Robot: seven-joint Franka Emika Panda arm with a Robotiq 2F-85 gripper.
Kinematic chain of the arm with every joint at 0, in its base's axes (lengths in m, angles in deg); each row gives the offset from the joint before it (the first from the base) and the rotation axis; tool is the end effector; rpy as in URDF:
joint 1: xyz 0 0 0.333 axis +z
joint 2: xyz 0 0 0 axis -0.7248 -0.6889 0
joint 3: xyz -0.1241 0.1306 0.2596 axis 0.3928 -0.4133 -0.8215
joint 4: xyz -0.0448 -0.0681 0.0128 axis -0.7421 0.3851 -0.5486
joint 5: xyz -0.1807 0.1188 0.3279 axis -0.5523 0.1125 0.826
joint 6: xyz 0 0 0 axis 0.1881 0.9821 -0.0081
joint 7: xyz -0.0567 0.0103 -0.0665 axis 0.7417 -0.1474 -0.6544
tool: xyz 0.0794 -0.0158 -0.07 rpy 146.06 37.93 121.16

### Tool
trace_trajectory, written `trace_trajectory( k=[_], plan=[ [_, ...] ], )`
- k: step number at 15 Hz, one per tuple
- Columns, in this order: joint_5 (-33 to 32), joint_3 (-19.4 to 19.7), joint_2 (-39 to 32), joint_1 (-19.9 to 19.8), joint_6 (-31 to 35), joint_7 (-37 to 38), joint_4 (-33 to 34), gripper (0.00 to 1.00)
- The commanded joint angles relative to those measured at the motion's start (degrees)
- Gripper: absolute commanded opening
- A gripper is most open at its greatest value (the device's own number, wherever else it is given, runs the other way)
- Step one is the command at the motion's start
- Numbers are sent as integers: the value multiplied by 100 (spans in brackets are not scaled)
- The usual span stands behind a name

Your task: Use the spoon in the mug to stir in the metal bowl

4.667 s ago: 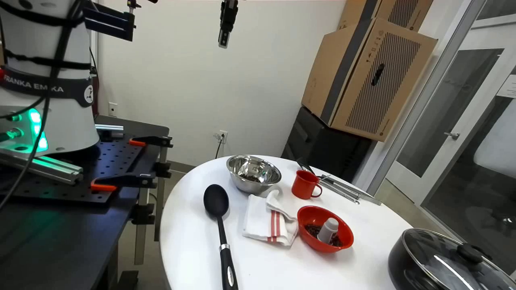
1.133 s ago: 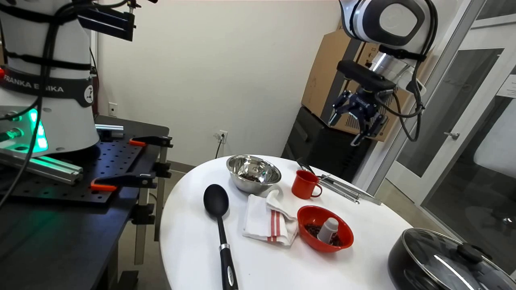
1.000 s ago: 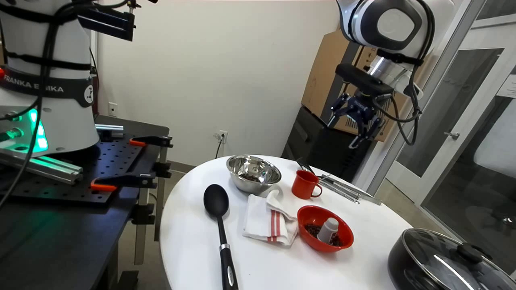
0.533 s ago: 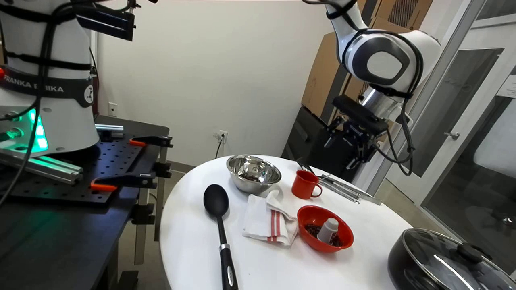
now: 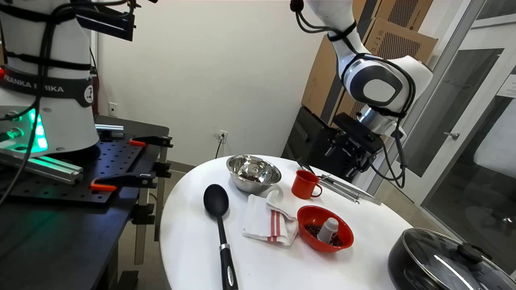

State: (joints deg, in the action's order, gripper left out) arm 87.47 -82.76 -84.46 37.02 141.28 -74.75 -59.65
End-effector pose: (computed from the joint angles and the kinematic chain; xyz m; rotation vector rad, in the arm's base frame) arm 0.7292 -0.0263 0.1928 -2.7861 -0.6867 -0.0821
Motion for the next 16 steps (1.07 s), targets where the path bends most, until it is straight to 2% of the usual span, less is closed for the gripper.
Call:
trace_trajectory(
  k=[1,11,16],
  plan=[
    [-35,-60,-536,55,-125,186,744,100],
    [-141,-41,-884,205,-113,820,1132,100],
    [-221,-8,-825,243,-136,958,1031,100]
  ],
)
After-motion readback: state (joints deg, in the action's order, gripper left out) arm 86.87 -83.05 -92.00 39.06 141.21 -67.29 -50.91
